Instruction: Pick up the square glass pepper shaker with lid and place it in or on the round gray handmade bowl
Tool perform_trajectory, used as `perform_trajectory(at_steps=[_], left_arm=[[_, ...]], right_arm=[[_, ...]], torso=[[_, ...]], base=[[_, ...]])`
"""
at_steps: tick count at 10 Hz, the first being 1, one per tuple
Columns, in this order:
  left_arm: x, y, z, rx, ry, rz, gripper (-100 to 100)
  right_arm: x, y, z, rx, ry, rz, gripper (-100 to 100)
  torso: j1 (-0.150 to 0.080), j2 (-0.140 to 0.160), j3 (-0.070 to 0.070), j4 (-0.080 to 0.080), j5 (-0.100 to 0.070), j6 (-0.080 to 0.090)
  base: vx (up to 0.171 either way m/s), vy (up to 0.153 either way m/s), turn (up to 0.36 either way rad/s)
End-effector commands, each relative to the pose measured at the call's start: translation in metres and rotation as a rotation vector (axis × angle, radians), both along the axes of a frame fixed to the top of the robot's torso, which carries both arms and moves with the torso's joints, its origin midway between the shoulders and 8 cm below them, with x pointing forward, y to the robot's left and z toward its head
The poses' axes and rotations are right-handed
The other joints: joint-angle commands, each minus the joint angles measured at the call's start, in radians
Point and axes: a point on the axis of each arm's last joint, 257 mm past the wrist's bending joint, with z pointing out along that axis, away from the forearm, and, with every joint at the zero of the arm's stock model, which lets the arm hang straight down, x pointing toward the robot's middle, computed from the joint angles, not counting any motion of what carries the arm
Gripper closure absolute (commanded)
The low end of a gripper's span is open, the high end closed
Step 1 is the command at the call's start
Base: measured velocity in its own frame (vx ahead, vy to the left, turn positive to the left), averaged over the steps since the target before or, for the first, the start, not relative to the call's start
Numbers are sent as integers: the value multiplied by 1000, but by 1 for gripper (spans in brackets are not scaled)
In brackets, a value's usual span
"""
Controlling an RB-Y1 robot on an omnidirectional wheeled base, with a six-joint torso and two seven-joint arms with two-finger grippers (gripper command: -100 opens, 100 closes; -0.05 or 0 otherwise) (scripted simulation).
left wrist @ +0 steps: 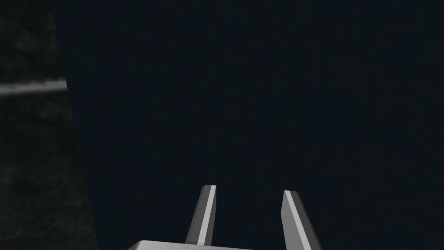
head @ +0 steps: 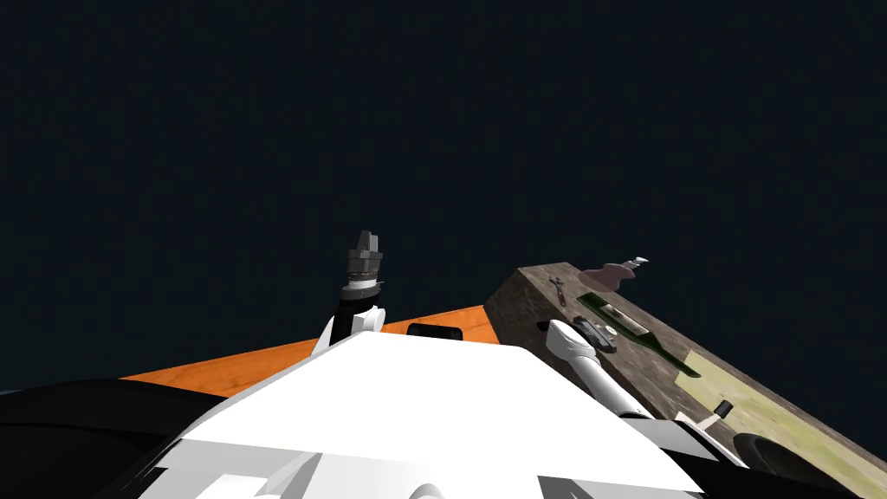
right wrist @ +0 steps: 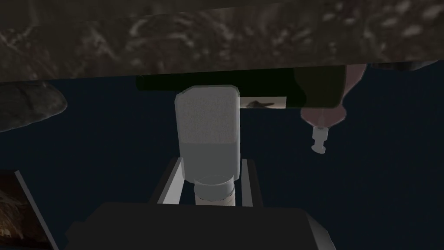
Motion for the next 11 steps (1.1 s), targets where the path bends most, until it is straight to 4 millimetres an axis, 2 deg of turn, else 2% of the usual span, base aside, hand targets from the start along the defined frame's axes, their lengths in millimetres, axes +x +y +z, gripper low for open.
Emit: perform_trajectory(at_steps=[1, 6, 11], left_arm=[[0, 0, 0, 0, 0, 0, 0], [0, 0, 0, 0, 0, 0, 0], [0, 0, 0, 0, 0, 0, 0]], right_arm=[[5, -6, 4, 21, -19, 4, 100], [6, -35, 19, 64, -32, 28, 100], [-15, -76, 41, 74, 26, 70, 100]], torso=[[0, 0, 0, 0, 0, 0], [-4, 2, 1, 0, 0, 1], [-7, -1, -1, -1, -1, 0]], base=[[-85, 95, -120], [-97, 73, -99], [-74, 26, -51]])
